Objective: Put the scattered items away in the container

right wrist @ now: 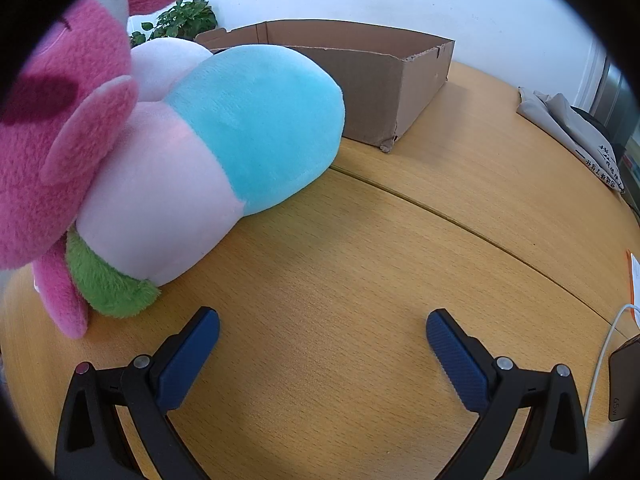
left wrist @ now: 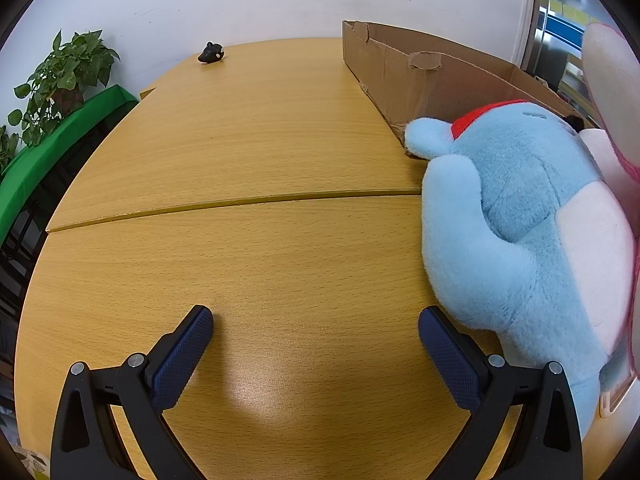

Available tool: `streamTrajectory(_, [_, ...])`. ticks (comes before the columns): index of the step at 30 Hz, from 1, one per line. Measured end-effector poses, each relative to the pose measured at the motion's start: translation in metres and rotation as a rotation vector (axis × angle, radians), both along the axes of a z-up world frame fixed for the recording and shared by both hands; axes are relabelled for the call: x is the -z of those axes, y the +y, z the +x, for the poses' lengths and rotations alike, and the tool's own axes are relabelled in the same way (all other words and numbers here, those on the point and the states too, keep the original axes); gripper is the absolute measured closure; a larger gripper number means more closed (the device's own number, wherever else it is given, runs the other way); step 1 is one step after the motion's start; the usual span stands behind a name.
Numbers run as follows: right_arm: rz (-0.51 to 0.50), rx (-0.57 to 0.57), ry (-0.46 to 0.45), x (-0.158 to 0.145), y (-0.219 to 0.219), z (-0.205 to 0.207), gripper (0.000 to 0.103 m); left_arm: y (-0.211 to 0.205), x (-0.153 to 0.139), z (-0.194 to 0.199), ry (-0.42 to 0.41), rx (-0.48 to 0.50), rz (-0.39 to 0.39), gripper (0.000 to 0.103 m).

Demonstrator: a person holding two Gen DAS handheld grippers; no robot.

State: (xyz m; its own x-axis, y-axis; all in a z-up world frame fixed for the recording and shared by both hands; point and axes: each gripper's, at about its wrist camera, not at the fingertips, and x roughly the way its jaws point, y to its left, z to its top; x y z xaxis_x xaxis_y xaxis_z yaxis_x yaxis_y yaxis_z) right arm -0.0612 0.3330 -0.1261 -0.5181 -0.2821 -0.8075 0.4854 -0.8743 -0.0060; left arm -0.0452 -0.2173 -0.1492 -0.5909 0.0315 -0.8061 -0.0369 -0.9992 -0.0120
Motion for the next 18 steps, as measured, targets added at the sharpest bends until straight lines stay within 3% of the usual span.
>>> streamTrajectory(18, [0.002, -0.014, 0.001, 0.0013, -0.0056, -0.0022, 0.0, 0.0002, 0.0002, -0.0002, 0.0, 0.001, 0.0, 0.0])
